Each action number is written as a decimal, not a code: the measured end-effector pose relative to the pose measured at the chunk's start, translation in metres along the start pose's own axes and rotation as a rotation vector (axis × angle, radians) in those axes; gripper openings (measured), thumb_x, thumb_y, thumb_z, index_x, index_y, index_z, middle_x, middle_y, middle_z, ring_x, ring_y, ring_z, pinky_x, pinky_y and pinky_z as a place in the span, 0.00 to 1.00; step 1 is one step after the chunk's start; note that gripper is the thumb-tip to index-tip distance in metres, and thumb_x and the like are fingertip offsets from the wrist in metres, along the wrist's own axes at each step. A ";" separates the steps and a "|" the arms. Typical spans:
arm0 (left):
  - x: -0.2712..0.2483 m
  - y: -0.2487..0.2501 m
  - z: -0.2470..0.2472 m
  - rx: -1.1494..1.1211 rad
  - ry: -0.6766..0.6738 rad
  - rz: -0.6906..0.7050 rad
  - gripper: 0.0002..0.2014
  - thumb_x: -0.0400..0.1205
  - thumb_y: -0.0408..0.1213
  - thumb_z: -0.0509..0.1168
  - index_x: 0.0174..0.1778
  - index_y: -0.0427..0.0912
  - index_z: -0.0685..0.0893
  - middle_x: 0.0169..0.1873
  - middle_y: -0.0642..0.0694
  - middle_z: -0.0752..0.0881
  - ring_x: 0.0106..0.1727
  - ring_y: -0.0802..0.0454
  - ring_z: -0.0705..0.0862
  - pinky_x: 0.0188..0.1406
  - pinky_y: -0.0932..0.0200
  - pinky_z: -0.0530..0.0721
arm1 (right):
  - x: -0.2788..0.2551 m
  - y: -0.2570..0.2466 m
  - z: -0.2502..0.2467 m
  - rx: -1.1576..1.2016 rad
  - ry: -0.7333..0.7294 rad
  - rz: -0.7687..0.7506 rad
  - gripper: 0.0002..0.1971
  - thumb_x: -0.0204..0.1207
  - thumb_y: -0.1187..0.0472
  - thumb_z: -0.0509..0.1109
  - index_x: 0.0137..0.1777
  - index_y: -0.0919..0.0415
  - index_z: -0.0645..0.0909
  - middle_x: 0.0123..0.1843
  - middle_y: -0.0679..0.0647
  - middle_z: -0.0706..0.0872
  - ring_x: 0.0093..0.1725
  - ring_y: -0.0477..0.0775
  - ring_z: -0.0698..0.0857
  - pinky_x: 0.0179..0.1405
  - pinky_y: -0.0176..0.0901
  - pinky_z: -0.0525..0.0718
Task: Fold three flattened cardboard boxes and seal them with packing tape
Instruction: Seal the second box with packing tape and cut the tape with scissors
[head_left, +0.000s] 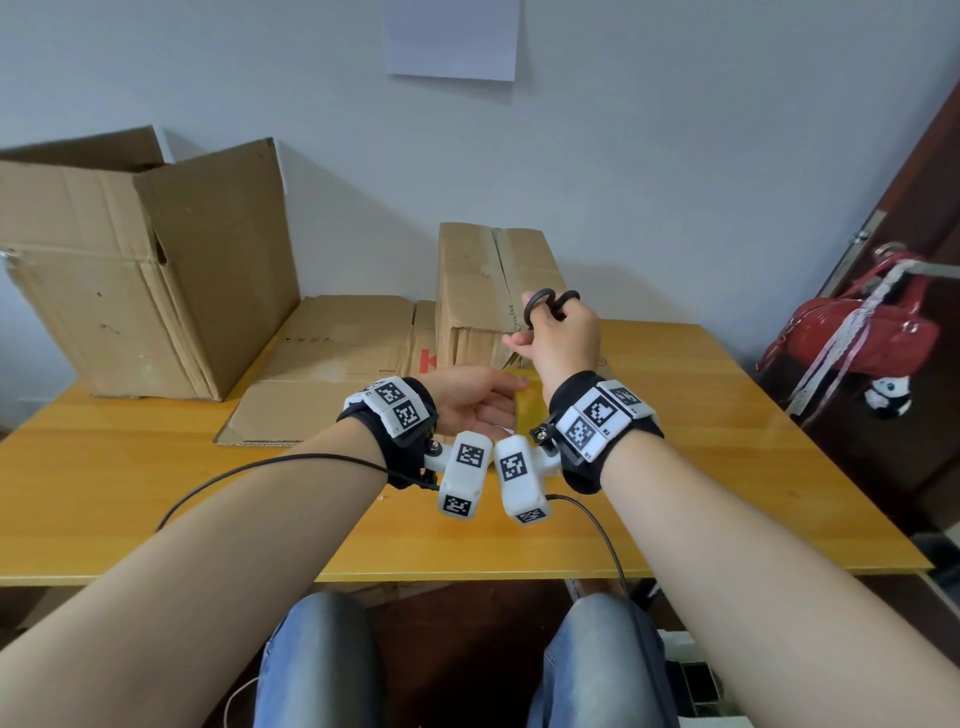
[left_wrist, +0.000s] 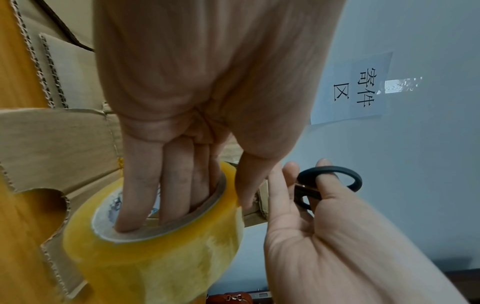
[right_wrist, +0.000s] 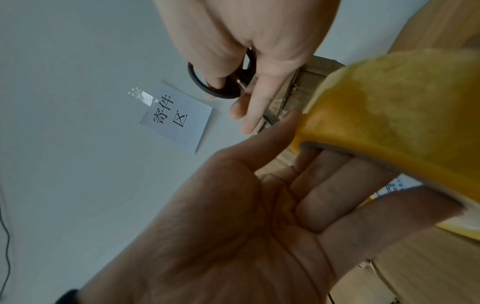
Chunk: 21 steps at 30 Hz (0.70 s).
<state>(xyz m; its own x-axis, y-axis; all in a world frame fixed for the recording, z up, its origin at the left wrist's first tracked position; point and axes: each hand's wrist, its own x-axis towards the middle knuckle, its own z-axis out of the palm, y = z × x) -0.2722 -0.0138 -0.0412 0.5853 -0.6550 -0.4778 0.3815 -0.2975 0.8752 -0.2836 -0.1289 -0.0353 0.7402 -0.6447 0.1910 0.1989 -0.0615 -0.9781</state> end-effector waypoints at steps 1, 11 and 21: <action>-0.001 0.001 0.001 0.001 0.012 0.003 0.29 0.91 0.37 0.57 0.21 0.42 0.83 0.16 0.49 0.79 0.15 0.54 0.80 0.19 0.64 0.81 | 0.000 -0.001 0.000 0.006 -0.002 -0.001 0.10 0.84 0.63 0.70 0.49 0.73 0.81 0.38 0.61 0.84 0.23 0.48 0.84 0.41 0.58 0.94; 0.002 -0.003 -0.006 0.030 0.024 -0.007 0.13 0.90 0.38 0.61 0.39 0.39 0.80 0.22 0.48 0.85 0.23 0.55 0.86 0.33 0.60 0.88 | 0.000 -0.004 -0.001 0.118 -0.031 0.113 0.12 0.83 0.66 0.72 0.57 0.77 0.80 0.39 0.59 0.85 0.23 0.48 0.82 0.40 0.54 0.94; 0.013 -0.009 -0.012 0.016 -0.013 -0.007 0.11 0.88 0.40 0.64 0.43 0.38 0.82 0.36 0.43 0.88 0.35 0.51 0.87 0.40 0.57 0.90 | 0.001 -0.005 -0.001 0.184 -0.033 0.163 0.12 0.83 0.68 0.70 0.60 0.77 0.80 0.41 0.58 0.85 0.24 0.50 0.83 0.41 0.55 0.93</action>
<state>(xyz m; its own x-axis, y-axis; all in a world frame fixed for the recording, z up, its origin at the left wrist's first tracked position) -0.2593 -0.0109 -0.0556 0.5734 -0.6615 -0.4833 0.3744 -0.3131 0.8728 -0.2843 -0.1301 -0.0304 0.7919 -0.6096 0.0370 0.1860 0.1830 -0.9654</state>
